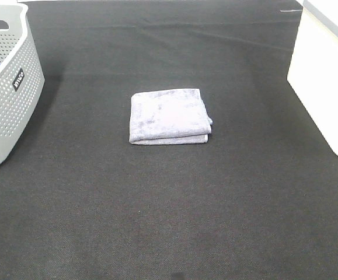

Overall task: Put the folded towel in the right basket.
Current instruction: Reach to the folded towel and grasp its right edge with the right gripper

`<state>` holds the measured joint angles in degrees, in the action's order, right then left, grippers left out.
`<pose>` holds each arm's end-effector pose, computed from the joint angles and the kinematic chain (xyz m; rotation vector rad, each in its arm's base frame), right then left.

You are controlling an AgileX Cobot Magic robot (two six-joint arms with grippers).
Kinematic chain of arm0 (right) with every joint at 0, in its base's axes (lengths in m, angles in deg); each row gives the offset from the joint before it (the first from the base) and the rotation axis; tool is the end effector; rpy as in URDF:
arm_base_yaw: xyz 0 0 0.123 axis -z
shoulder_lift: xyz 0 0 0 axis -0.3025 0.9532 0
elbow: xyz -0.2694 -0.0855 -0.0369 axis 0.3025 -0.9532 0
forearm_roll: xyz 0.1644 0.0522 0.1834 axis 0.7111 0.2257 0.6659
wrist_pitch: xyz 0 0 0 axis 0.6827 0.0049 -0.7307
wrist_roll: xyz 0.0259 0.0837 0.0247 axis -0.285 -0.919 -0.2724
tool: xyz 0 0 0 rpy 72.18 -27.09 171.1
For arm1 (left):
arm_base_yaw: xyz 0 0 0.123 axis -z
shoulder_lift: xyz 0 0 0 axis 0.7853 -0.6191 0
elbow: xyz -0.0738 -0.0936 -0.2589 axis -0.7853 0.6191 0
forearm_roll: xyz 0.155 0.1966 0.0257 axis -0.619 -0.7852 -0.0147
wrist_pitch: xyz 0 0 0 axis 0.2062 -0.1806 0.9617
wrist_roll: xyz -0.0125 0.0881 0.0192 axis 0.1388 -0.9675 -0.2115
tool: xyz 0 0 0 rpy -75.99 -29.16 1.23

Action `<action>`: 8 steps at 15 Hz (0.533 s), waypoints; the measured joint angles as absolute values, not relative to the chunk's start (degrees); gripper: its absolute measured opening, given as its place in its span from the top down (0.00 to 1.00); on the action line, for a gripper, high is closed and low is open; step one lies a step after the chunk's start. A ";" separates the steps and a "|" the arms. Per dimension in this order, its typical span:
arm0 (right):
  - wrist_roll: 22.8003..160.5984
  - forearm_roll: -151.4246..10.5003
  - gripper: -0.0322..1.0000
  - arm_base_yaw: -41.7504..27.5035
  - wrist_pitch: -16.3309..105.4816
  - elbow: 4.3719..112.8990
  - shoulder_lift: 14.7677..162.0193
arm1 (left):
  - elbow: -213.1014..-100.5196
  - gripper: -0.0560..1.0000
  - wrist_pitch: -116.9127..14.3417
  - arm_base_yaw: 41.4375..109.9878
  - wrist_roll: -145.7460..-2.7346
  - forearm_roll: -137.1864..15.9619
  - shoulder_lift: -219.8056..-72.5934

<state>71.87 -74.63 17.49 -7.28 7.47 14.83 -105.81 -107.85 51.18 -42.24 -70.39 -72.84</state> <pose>-0.0069 0.0051 0.2787 -0.0596 2.0333 0.0457 -0.0052 -0.0052 0.2775 0.0293 2.0341 -0.0488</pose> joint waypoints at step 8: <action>71.87 -74.63 0.16 17.49 -7.28 7.47 14.83 | -105.81 0.03 -107.85 51.18 -42.24 -70.39 -72.84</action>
<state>71.87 -74.63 17.49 -7.28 7.47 14.83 -105.81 -107.85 51.18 -42.24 -70.39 -72.84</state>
